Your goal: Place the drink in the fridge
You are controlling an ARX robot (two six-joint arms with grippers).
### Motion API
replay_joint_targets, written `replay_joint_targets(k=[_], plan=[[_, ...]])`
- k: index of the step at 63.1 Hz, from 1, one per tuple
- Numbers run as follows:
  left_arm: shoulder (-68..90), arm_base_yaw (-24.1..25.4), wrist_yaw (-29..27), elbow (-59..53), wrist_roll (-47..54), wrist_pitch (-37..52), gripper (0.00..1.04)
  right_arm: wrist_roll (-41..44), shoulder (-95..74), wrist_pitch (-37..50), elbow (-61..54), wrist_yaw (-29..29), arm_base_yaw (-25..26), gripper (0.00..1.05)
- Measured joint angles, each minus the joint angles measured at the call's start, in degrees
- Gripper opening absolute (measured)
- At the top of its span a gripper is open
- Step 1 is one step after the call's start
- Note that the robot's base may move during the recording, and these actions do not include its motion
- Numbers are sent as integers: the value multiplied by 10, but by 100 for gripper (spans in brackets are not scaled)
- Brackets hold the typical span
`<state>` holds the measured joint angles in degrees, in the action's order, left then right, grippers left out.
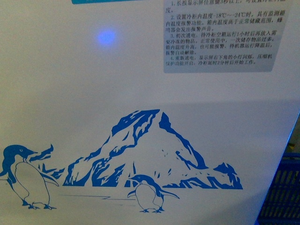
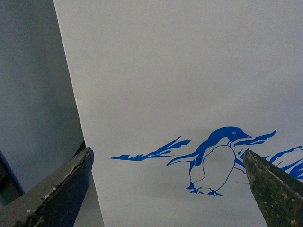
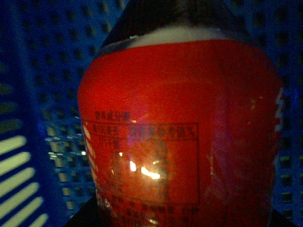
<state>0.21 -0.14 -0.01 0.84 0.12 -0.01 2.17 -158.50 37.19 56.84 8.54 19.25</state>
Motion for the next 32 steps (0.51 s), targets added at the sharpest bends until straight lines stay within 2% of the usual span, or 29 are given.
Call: replay_joint_targets(k=[11,16,32], plan=[[0,0,0,0,0,0,97,0,139,0,-55,8,-9,37],[0,0,0,0,0,0,97,0,261,-14,-93,17,-11,37],[0,0,0,0,0,0,97,-2,691,-155,-193,49,-23,37]])
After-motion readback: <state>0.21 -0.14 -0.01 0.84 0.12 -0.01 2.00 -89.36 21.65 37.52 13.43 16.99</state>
